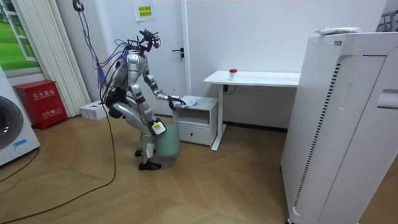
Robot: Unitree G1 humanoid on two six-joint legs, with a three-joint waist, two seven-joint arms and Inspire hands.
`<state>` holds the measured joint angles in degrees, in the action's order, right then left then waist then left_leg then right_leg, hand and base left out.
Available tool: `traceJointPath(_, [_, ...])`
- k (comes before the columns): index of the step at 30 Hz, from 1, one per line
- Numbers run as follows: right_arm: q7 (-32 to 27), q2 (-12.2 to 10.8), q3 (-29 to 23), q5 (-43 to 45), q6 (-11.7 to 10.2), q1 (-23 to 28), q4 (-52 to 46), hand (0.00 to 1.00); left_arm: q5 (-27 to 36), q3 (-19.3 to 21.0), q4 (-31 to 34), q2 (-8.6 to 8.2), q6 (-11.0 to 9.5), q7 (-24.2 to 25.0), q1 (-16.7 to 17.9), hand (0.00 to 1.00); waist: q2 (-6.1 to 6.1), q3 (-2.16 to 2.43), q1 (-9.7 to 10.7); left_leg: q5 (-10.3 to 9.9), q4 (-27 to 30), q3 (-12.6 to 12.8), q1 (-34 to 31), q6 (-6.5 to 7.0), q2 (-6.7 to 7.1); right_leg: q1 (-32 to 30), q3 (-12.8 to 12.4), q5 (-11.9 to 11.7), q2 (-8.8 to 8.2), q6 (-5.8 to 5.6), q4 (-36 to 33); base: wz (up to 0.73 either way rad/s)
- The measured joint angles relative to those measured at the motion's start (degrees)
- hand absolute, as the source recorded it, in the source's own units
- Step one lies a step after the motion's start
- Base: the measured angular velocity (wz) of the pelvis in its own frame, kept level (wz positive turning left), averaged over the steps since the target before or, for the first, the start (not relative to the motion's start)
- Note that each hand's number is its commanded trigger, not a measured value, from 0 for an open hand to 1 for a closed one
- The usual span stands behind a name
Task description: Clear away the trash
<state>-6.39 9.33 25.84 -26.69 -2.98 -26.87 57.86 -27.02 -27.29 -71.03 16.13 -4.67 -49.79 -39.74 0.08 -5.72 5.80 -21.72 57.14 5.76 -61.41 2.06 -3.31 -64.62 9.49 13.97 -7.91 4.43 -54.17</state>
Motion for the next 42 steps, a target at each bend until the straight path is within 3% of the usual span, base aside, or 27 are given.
traceJointPath(18, [-2.34,-0.12,2.13,0.02,-0.04,1.25,-0.34,1.00,0.43,-0.97,0.15,-2.31,1.54,1.77,3.19,1.00,0.66,0.00,0.03,0.10,-1.43,0.15,2.23,-0.11,-0.07,2.09,0.10,0.00,0.05,-0.08,1.27,0.00])
traceJointPath(27, [-4.30,0.13,0.88,2.36,-2.54,5.44,-2.86,1.00,0.37,1.48,3.77,-5.08,-2.42,1.14,5.04,1.00,0.81,0.08,-1.12,0.19,-3.39,0.44,6.54,-0.04,-0.03,6.30,0.73,-0.09,-0.30,-0.26,3.12,0.00])
traceJointPath(32, [-4.91,0.24,0.98,3.87,-3.48,8.05,-6.34,1.00,0.43,0.56,9.06,-7.75,-4.11,0.90,9.95,1.00,0.84,0.25,-1.34,0.67,-5.99,2.04,9.17,0.17,0.34,7.82,0.47,-0.10,-0.96,-0.44,4.21,-0.05])
traceJointPath(35, [-4.88,0.02,1.12,5.17,-3.86,9.39,-8.29,1.00,0.43,-1.17,9.26,-9.77,-4.98,2.51,12.27,1.00,0.76,0.66,-1.07,0.67,-6.50,2.12,10.17,0.16,0.31,8.73,0.66,-0.10,-0.98,-0.44,4.60,-0.02])
traceJointPath(36, [-4.81,0.01,1.33,5.79,-4.00,9.63,-8.32,1.00,0.48,-1.31,9.17,-10.58,-5.52,3.32,12.89,1.00,0.73,1.04,-1.00,0.67,-6.48,2.14,10.25,0.16,0.26,8.87,0.73,-0.10,-0.98,-0.44,4.65,0.00])
traceJointPath(38, [-4.65,-0.03,1.77,6.20,-4.03,10.14,-8.37,1.00,0.55,-2.65,9.07,-11.37,-5.71,4.52,13.80,1.00,0.61,1.20,-0.88,0.68,-6.56,2.16,11.09,0.16,0.31,9.73,0.69,-0.10,-0.98,-0.44,4.70,0.00])
traceJointPath(39, [-4.65,-0.42,2.07,6.10,-4.03,10.63,-8.37,1.00,0.56,-3.29,9.09,-11.80,-5.79,5.48,14.69,1.00,0.22,1.78,-0.89,0.75,-6.87,2.31,11.68,0.09,0.67,10.01,0.25,-0.06,-0.92,-0.53,4.68,0.00])
traceJointPath(40, [-4.51,-0.82,2.09,6.01,-4.02,10.78,-8.37,1.00,0.55,-3.51,9.07,-12.16,-5.79,6.09,15.36,1.00,-0.22,2.06,-0.43,0.99,-7.35,2.53,12.23,0.10,0.86,10.29,-0.03,-0.08,-0.89,-0.58,4.68,0.00])
traceJointPath(42, [-3.95,-1.35,2.05,5.82,-4.03,10.75,-8.37,1.00,0.54,-3.65,8.93,-12.64,-5.80,7.06,15.87,1.00,-0.42,2.19,0.09,1.29,-7.86,2.92,12.93,0.25,0.77,10.85,-0.51,-0.50,-0.62,-0.87,5.33,-0.06])
